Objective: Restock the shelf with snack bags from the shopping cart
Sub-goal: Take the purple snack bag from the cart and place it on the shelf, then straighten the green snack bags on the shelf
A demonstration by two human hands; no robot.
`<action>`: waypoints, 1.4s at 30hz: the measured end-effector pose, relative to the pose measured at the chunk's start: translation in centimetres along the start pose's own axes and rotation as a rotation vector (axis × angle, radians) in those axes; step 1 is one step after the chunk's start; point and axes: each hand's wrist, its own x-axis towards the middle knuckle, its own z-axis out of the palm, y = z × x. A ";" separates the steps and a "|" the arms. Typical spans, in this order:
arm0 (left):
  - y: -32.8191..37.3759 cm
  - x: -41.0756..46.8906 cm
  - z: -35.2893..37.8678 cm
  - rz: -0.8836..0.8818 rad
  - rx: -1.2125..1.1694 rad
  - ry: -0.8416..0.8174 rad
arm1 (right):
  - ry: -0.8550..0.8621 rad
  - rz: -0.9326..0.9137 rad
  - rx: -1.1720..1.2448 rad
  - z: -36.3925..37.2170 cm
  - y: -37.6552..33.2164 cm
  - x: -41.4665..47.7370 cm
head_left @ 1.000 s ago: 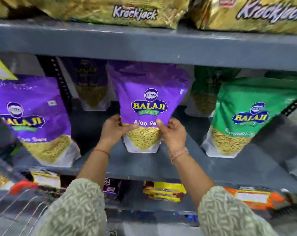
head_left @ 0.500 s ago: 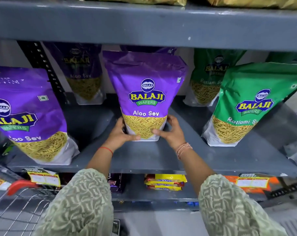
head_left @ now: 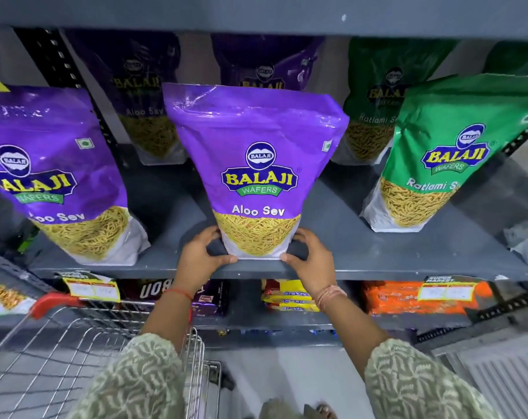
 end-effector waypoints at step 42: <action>14.3 4.0 26.4 -0.096 0.112 -0.079 | -0.051 0.095 0.099 -24.0 12.0 8.6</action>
